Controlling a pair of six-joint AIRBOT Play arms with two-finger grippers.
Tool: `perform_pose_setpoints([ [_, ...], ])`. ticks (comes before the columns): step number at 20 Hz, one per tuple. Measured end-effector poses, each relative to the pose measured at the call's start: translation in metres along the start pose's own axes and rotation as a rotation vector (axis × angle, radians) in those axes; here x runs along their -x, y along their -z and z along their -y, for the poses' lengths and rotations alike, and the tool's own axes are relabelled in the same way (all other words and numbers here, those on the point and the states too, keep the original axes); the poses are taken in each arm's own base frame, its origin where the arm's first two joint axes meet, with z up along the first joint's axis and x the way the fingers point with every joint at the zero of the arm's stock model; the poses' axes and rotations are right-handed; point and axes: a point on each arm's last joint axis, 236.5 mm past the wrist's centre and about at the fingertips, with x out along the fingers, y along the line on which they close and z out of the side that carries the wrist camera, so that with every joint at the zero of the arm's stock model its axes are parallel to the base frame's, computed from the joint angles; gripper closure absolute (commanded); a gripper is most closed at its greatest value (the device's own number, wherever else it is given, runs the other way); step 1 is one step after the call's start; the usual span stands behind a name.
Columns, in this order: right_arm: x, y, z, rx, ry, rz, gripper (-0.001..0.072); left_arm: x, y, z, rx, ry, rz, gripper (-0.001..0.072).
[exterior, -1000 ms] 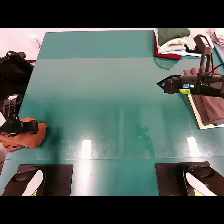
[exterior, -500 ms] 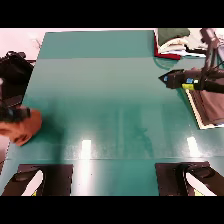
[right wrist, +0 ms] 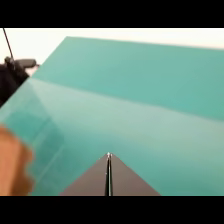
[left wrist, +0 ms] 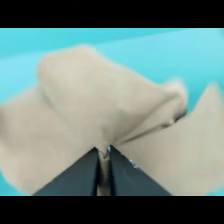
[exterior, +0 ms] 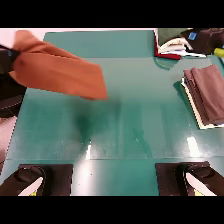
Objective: Fold the shirts.
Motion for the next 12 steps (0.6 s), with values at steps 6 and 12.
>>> perform_pose_setpoints([
  [6, 0.012, -0.021, -0.004, 0.033, 0.01, 0.048, 0.0696, -0.108, 0.062, 0.126, -0.125, 0.255, -0.287, 0.043],
  [12, 0.014, -0.018, -0.005, 0.037, 0.01, 0.028, 0.0696, -0.188, 0.145, 0.203, -0.162, 0.382, -0.501, 0.0046],
])
